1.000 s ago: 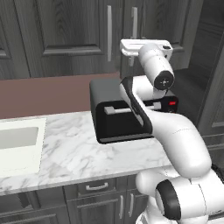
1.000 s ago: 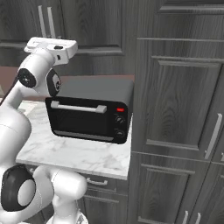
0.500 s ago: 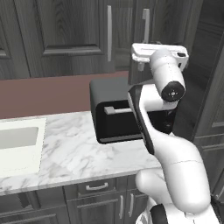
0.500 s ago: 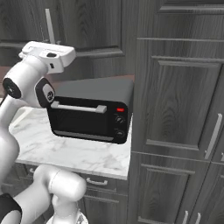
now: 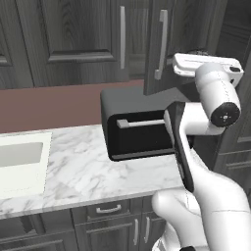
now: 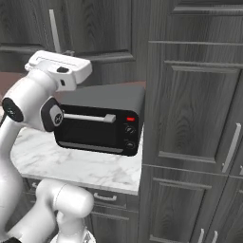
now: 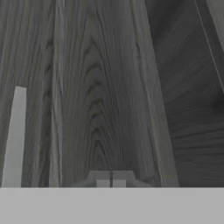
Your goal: Get the candle and the liquor from the cabinet and move them to the dining counter.
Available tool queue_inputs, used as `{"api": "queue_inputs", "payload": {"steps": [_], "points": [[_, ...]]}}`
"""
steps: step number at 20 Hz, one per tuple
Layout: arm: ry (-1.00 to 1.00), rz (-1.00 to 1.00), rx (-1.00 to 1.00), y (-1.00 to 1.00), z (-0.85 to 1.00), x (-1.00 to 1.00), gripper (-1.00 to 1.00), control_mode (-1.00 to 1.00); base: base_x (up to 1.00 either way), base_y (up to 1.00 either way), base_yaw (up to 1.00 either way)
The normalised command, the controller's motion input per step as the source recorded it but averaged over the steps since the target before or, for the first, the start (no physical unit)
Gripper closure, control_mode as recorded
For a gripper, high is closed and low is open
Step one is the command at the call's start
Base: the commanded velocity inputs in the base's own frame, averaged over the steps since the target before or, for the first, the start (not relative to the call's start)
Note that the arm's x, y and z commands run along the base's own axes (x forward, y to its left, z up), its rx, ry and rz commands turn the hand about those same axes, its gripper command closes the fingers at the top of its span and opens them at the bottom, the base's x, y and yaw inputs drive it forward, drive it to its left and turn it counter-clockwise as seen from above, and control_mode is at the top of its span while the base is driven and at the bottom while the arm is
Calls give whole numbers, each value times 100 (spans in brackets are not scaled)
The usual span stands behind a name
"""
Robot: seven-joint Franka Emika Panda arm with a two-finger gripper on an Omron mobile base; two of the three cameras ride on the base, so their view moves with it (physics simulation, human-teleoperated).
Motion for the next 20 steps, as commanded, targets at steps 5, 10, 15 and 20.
{"api": "queue_inputs", "payload": {"steps": [5,10,15,20], "points": [[5,-2,0,-32,0,-60,100,-100,0,0,0],[12,-5,-2,28,0,-38,100,-100,0,0,0],[13,-3,-1,95,1,-3,100,-100,0,0,0],[9,-6,0,96,0,0,100,-100,0,0,0]]}}
